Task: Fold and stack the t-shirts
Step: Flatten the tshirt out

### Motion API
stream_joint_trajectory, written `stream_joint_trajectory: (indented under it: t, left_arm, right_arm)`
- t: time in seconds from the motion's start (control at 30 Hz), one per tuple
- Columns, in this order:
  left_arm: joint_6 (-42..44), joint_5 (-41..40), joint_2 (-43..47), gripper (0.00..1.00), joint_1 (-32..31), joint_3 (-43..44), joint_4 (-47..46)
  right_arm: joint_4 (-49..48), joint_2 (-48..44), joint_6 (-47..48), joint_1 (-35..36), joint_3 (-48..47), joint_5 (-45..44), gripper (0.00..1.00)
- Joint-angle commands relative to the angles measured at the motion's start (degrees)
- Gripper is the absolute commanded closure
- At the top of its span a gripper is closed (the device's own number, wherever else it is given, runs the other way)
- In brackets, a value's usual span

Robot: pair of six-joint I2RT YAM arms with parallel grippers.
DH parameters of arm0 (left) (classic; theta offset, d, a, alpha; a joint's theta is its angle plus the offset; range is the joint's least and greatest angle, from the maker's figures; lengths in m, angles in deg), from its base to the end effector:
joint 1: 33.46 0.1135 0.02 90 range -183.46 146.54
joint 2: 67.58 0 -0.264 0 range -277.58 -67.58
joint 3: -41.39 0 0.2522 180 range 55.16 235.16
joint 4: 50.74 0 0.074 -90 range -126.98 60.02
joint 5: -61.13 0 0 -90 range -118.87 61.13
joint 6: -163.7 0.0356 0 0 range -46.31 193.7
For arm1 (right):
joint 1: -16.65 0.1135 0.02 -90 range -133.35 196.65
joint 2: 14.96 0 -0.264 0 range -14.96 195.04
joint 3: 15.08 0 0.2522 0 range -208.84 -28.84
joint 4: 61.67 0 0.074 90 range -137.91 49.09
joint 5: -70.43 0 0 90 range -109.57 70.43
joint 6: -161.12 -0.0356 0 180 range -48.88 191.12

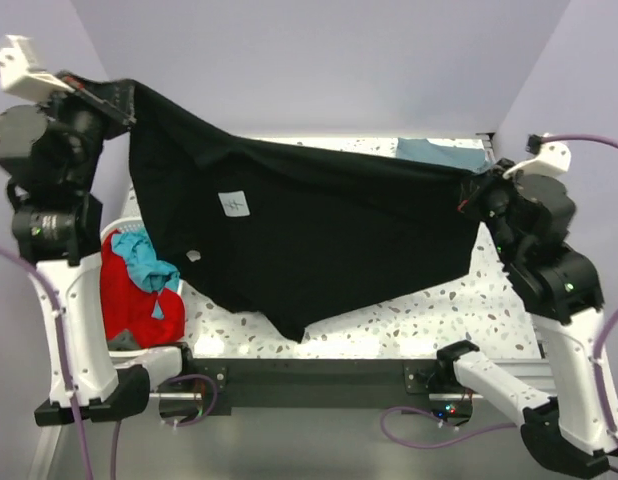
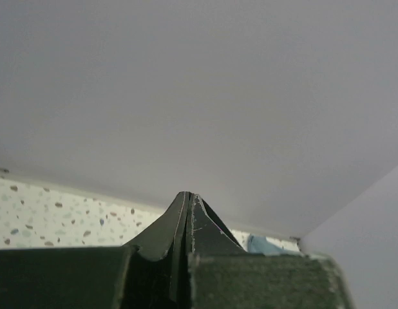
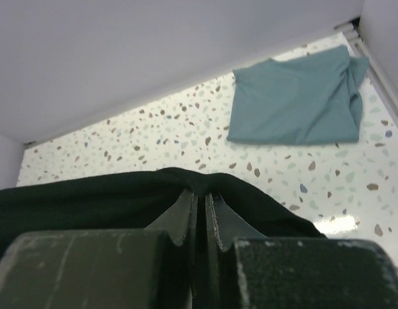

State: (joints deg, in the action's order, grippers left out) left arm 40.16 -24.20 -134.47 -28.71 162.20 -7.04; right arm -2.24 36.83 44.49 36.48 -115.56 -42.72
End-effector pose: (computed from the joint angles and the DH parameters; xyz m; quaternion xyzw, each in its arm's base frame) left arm 0.1723 0.0114 0.5796 -0.1806 0.6156 -0.2159 0.7361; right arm 0.1252 0.0303 0.4905 0.1725 0.7456 0.1044 0.6352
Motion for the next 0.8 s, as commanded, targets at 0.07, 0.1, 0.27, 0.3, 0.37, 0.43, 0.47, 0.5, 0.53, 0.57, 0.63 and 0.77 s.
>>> stream_joint_trajectory:
  t: [0.07, 0.1, 0.27, 0.3, 0.37, 0.43, 0.47, 0.5, 0.53, 0.57, 0.63, 0.77]
  left_arm:
    - [0.13, 8.95, -3.33, 1.0, -0.27, -18.48, -6.72]
    - [0.92, 10.17, -4.46, 1.0, -0.62, -20.89, -6.73]
    - [5.49, 12.65, -9.13, 1.0, -3.34, -33.54, -7.25]
    - [5.85, 12.13, -10.26, 1.0, -4.22, -34.61, -7.61]
    - [6.12, 12.03, -11.24, 1.0, -4.23, -36.11, -8.4]
    - [6.21, 11.86, -12.12, 1.0, -4.23, -36.29, -8.92]
    - [6.29, 11.86, -12.29, 1.0, -4.23, -36.21, -9.1]
    - [6.29, 11.94, -12.38, 1.0, -4.23, -36.12, -9.19]
    - [6.55, 11.94, -12.38, 1.0, -4.23, -35.94, -9.19]
    - [6.64, 12.03, -12.47, 1.0, -4.23, -35.77, -9.1]
    - [6.73, 12.03, -12.65, 1.0, -4.23, -35.77, -9.02]
    - [6.56, 12.65, -12.74, 1.0, -4.23, -36.55, -9.02]
  right_arm:
    - [-3.56, 5.85, -6.76, -0.41, 13.12, -2.6, 1.0]
    - [-4.09, 6.65, -7.46, -0.32, 15.07, -1.81, 1.0]
    - [-10.93, 14.81, -9.58, -2.51, 23.16, 2.84, 0.98]
    - [-11.82, 19.01, -9.23, -4.0, 23.43, 3.72, 0.93]
    - [-12.71, 23.51, -8.44, -5.59, 22.13, 5.75, 0.68]
    - [-13.06, 27.91, -5.73, -5.77, 19.14, 6.37, 0.6]
    - [-12.98, 28.62, -5.02, -5.77, 18.52, 7.07, 0.49]
    - [-12.63, 29.33, -4.22, -5.77, 17.91, 7.6, 0.46]
    - [-12.1, 29.25, -3.96, -5.69, 17.81, 8.3, 0.44]
    - [-11.31, 29.07, -3.78, -5.68, 18.16, 9.0, 0.43]
    - [-10.61, 28.37, -4.21, -5.68, 20.61, 9.62, 0.43]
    - [-11.74, 27.57, -5.97, -5.68, 27.38, 12.26, 0.46]
